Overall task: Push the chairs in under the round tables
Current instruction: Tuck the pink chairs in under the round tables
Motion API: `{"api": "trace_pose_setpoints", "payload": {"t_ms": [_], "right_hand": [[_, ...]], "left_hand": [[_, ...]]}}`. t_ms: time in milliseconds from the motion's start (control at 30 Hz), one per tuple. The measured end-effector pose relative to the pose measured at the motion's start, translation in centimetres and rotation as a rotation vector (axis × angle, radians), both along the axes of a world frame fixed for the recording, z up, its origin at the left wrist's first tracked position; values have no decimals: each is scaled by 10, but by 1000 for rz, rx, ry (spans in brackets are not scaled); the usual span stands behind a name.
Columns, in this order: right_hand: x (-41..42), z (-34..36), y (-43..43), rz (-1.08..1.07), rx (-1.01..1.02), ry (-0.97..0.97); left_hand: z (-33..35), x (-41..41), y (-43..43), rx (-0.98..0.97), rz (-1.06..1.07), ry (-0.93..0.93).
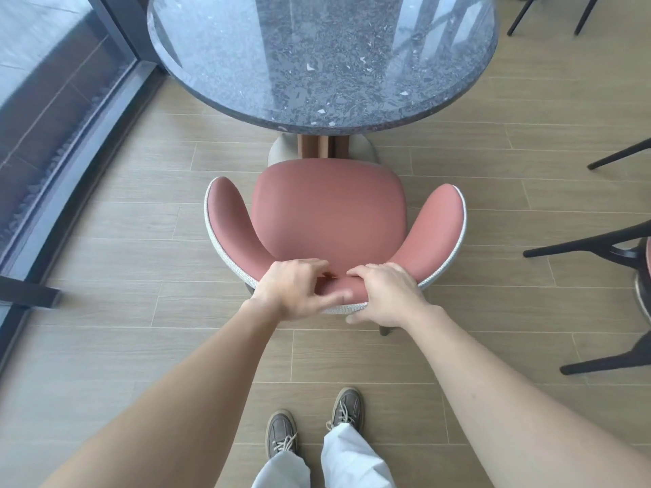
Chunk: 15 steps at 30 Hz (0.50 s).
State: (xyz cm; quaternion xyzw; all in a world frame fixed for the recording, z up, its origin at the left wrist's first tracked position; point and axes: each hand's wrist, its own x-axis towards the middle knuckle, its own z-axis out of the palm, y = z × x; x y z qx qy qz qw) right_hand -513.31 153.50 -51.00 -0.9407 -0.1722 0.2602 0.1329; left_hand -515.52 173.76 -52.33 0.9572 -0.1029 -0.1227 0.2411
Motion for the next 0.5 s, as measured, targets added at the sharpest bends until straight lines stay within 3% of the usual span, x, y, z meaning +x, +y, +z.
{"api": "trace_pose_setpoints", "payload": {"t_ms": [67, 100, 200, 333, 500], "right_hand": [[1, 28, -2, -268, 392, 127], [-1, 44, -3, -382, 605, 108], [-3, 121, 2, -496, 1051, -164], [-6, 244, -3, -318, 1244, -467], [8, 323, -41, -169, 1288, -618]], "left_hand": [[26, -1, 4, -476, 259, 15], [42, -1, 6, -646, 338, -72], [121, 4, 3, -979, 414, -407], [236, 11, -11, -1268, 351, -603], [332, 27, -42, -1213, 81, -643]]}}
